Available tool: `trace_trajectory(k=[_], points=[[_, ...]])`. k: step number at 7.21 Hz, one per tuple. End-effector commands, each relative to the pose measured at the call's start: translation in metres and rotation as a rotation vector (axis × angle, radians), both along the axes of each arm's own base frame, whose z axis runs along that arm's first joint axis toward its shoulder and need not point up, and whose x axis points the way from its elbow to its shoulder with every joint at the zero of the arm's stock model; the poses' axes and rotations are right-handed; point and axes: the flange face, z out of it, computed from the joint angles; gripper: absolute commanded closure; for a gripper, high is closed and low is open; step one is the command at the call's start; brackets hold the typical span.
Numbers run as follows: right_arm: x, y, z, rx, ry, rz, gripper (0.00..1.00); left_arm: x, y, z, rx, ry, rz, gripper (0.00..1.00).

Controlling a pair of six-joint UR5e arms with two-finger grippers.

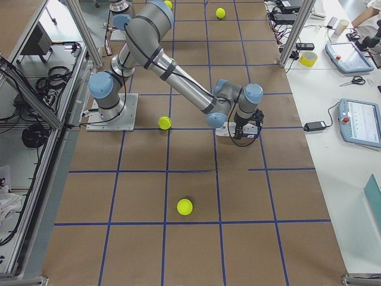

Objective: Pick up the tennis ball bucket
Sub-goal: 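Carry the can with the right gripper toward the table center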

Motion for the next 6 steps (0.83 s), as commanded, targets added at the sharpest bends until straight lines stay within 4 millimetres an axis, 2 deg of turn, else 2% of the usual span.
trace_trajectory(k=[1, 2, 4, 5, 6], points=[[-0.001, -0.002, 0.008, -0.007, 0.003, 0.107, 0.20, 0.003, -0.001, -0.001, 0.002, -0.001, 0.005, 0.00], [-0.001, -0.001, 0.008, -0.003, -0.004, 0.138, 0.19, 0.007, -0.003, -0.001, 0.002, -0.001, 0.011, 0.00], [0.005, -0.002, 0.012, -0.015, -0.026, 0.388, 0.20, 0.024, -0.007, -0.001, -0.001, -0.002, -0.068, 0.00], [0.019, -0.004, 0.017, -0.030, -0.045, 0.469, 0.20, 0.042, -0.008, 0.001, -0.004, 0.000, -0.061, 0.00], [0.054, -0.011, 0.029, -0.062, -0.059, 0.579, 0.19, 0.049, -0.007, 0.001, 0.002, 0.002, -0.059, 0.00]])
